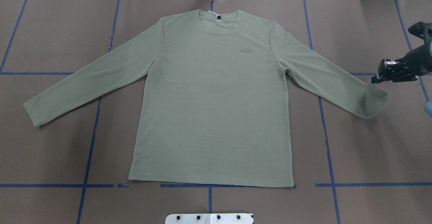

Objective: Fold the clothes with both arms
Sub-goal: 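Grasp the sleeve cuff nearest the right gripper and lift it, then carry the sleeve across the shirt body toward the far shoulder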

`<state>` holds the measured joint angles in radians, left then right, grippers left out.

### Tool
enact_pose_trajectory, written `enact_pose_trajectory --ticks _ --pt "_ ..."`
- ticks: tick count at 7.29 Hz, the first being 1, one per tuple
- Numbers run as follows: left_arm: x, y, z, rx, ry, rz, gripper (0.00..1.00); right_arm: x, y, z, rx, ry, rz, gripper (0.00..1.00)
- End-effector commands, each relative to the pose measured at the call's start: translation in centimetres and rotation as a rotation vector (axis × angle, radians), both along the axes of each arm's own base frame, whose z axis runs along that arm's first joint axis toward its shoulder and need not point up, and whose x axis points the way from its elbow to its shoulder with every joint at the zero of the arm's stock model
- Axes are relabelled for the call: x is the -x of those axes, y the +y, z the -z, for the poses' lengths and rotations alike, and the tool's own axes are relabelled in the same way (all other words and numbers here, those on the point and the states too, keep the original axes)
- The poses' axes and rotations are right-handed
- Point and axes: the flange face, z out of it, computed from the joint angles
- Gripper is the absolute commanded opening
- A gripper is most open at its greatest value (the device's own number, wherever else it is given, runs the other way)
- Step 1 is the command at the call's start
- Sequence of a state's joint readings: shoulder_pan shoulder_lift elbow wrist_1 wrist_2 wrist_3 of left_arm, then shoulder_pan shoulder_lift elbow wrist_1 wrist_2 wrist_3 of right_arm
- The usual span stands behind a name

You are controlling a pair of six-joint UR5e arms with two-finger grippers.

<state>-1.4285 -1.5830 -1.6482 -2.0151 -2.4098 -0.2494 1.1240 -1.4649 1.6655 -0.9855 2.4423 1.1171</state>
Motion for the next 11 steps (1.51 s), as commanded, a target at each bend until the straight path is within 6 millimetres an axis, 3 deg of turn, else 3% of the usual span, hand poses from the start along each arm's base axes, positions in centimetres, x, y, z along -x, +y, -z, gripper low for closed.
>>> enact_pose_trajectory --ticks 1,3,4,5,6,7,8,10,11 --pt "0.0 0.1 -0.1 0.001 0.000 0.000 1.00 10.0 -5.4 17.0 0.126 -0.114 -0.115 0.00" --pt "0.0 0.1 -0.2 0.002 0.000 0.000 1.00 18.3 -9.0 33.0 0.125 -0.110 -0.236 0.00" --pt "0.0 0.1 -0.2 0.002 0.000 0.000 1.00 22.8 -10.1 38.0 0.105 -0.115 -0.240 0.00" --pt "0.0 0.2 -0.2 0.004 0.000 0.000 1.00 29.8 -9.0 40.7 0.077 -0.085 -0.236 0.00" --pt "0.0 0.1 -0.2 0.001 0.000 -0.001 1.00 36.6 -6.4 42.0 0.008 -0.092 -0.251 0.00" --pt "0.0 0.1 -0.2 0.001 0.000 -0.001 1.00 41.4 -4.4 41.1 -0.015 -0.083 -0.245 0.00" --pt "0.0 0.1 -0.2 -0.001 0.000 -0.001 1.00 43.9 -4.0 41.2 -0.024 -0.060 -0.252 0.00" --pt "0.0 0.1 -0.1 -0.002 0.000 -0.001 1.00 48.9 -2.4 43.2 -0.077 -0.057 -0.295 0.00" --pt "0.0 0.1 0.0 -0.002 0.004 -0.001 1.00 49.4 -2.2 43.4 -0.081 -0.052 -0.301 0.00"
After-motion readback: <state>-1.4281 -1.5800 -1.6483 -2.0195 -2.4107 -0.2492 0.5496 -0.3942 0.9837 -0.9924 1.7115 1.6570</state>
